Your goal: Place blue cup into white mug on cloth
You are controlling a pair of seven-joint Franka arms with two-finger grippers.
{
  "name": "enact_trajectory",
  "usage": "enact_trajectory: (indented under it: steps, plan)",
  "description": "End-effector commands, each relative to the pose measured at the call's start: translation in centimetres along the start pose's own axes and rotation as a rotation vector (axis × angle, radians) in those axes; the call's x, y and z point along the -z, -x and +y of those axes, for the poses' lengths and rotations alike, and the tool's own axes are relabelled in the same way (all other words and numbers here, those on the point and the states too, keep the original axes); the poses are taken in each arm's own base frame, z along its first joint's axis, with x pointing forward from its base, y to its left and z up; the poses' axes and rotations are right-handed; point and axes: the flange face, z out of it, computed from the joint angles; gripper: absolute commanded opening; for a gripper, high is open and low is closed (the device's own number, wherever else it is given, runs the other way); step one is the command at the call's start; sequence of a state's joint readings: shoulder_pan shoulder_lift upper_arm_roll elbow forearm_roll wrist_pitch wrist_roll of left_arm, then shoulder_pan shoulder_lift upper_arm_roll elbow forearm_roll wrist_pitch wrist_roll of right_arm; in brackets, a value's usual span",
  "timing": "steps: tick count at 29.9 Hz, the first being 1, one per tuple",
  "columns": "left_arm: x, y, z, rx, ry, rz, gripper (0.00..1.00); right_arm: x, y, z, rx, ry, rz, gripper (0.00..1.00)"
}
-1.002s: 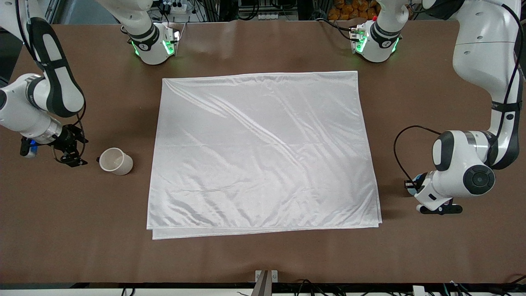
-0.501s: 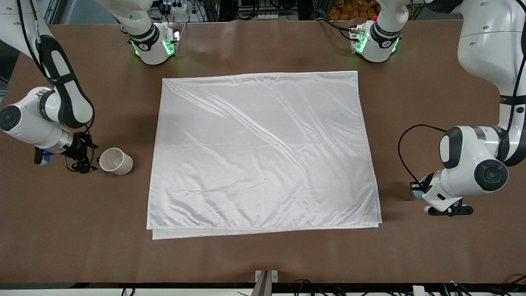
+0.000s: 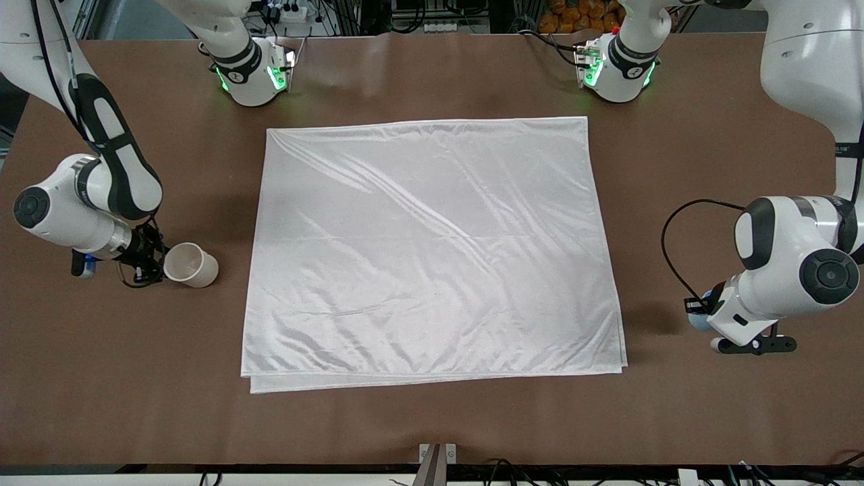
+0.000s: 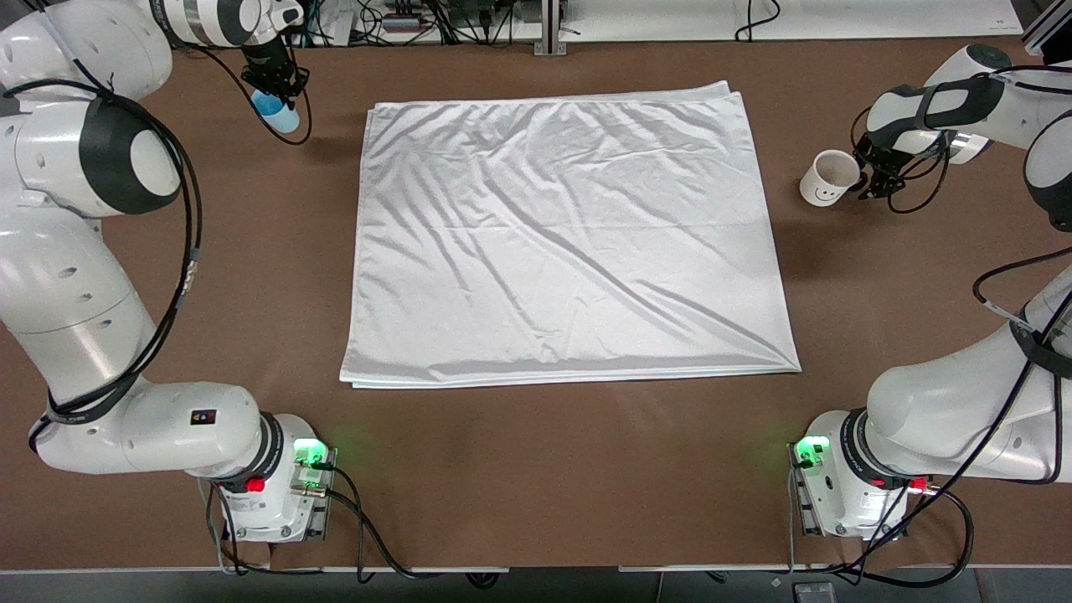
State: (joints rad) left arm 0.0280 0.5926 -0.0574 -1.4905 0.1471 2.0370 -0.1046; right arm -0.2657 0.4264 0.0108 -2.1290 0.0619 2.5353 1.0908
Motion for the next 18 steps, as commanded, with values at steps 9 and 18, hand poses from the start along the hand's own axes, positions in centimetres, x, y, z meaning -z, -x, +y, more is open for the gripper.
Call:
enact_trajectory:
  steps: [9,18]
  plan:
    - [2.3,0.6,-0.2,0.004,-0.022,0.015,0.00,0.0,0.4,-0.7,0.007,0.000,-0.001,0.01]
    - [5.7,1.8,0.8,0.002,-0.023,-0.004,0.00,0.8,0.6,-0.8,0.034,-0.010,0.004,0.00]
